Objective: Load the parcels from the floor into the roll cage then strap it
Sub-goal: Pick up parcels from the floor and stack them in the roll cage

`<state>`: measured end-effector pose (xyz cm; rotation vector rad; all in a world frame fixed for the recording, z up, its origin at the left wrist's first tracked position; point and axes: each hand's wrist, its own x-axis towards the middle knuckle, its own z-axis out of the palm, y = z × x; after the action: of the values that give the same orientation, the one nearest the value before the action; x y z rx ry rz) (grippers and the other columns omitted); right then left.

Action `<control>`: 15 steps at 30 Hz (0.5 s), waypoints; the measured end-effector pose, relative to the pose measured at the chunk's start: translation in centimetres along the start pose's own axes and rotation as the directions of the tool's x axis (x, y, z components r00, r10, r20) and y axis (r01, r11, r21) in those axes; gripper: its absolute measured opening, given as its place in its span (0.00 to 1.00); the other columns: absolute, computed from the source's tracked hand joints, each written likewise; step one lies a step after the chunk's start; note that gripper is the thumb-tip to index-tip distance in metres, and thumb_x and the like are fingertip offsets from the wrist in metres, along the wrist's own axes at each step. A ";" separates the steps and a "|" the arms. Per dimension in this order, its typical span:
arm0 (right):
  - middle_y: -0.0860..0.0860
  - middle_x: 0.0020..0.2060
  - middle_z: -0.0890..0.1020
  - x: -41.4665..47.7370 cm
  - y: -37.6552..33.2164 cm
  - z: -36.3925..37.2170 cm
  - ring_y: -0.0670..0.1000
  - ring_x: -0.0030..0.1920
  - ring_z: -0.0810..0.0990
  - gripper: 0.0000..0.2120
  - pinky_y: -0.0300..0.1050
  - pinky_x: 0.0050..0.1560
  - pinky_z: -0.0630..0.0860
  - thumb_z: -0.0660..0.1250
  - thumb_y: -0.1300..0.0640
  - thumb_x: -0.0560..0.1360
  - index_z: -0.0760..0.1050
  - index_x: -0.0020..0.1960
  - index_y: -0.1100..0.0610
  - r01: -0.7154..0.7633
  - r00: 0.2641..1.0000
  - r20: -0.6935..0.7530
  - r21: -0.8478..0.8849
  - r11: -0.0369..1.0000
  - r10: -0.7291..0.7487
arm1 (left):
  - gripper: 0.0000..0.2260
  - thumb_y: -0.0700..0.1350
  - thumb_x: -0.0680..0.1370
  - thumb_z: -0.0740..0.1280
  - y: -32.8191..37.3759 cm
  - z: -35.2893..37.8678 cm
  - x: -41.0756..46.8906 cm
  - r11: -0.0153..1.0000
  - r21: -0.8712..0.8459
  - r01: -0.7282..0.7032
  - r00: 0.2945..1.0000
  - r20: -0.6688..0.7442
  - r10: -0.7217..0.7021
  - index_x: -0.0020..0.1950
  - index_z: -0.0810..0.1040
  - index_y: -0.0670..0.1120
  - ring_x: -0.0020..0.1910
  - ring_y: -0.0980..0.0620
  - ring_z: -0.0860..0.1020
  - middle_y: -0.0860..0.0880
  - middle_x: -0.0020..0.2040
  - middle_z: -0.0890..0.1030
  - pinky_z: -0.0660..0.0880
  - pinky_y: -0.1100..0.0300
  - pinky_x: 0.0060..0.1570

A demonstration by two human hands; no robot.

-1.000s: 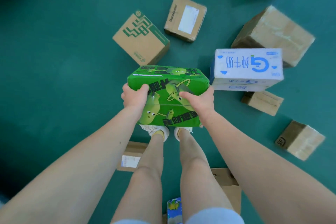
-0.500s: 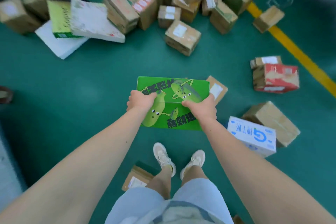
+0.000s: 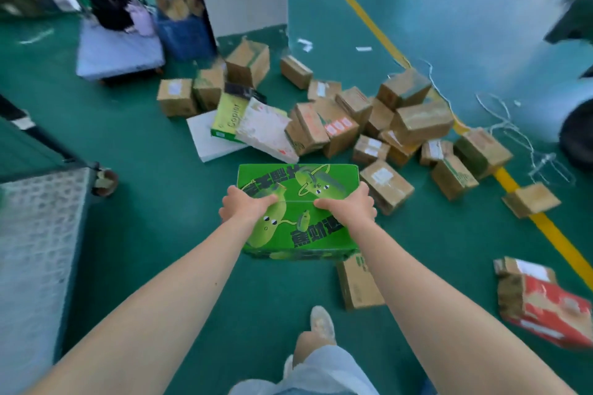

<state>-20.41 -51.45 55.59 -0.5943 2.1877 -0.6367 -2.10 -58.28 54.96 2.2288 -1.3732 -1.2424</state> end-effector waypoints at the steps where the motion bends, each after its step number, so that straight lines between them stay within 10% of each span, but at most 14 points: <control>1: 0.57 0.71 0.68 0.3 -1.3 0.5 0.61 0.71 0.66 0.52 0.59 0.69 0.69 0.80 0.42 0.64 0.55 0.77 0.56 0.016 1.000 0.011 -0.003 1.000 -0.016 | 0.43 0.57 0.68 0.78 0.4 -1.0 0.5 1.000 -0.019 -0.001 1.000 -0.013 0.001 0.74 0.60 0.41 0.67 0.39 0.70 0.41 0.71 0.68 0.72 0.44 0.63; 15: 0.57 0.73 0.67 7.7 -26.0 13.9 0.61 0.71 0.68 0.56 0.60 0.67 0.72 0.80 0.42 0.64 0.50 0.80 0.54 0.338 0.905 0.295 -0.066 0.939 -0.305 | 0.46 0.56 0.67 0.79 5.8 -16.9 14.9 0.958 -0.270 0.099 0.948 -0.268 -0.174 0.75 0.57 0.42 0.68 0.40 0.71 0.42 0.74 0.63 0.72 0.46 0.61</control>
<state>-8.80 -79.41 59.12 -1.0589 1.8818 -0.5562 10.20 -77.23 60.68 2.2442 -0.9093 -1.0135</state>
